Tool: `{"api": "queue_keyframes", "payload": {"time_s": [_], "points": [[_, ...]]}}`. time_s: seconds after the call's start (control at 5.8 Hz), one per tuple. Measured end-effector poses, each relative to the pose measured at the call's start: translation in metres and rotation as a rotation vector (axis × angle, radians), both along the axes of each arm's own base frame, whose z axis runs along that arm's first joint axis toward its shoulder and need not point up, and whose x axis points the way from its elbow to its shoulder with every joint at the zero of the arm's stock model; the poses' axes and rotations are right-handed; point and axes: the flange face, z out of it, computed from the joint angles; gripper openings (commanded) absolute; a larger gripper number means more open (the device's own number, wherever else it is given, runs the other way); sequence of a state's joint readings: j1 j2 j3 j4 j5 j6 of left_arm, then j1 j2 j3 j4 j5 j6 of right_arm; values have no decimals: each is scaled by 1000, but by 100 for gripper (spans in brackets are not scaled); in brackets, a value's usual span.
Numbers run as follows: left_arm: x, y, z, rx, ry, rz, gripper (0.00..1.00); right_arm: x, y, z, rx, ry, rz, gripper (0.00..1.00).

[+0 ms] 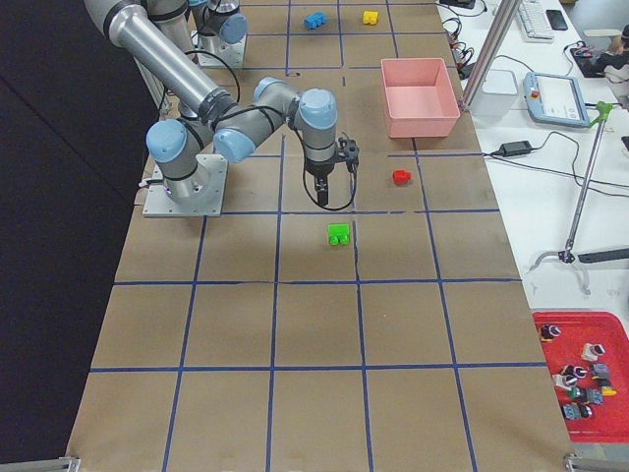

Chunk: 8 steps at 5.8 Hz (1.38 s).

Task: Put all blocks into box

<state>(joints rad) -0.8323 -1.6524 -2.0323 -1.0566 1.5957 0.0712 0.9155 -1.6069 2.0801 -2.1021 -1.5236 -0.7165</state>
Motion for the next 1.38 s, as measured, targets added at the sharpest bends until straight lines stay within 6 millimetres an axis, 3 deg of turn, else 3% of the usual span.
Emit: {"api": "queue_keyframes", "payload": {"time_s": [0.17, 0.52, 1.03, 1.38], "points": [[0, -2, -35, -14, -8, -4, 93, -5, 4, -18, -14, 9, -14, 99], [0, -8, -72, -34, 7, -6, 93, -24, -13, -51, -36, 26, -21, 99], [-1, -14, -93, -60, 31, -4, 93, -44, -37, -91, -64, 47, -23, 99], [-1, -13, -103, -48, 41, -1, 92, -50, -44, -107, -61, 44, -22, 99]]}}
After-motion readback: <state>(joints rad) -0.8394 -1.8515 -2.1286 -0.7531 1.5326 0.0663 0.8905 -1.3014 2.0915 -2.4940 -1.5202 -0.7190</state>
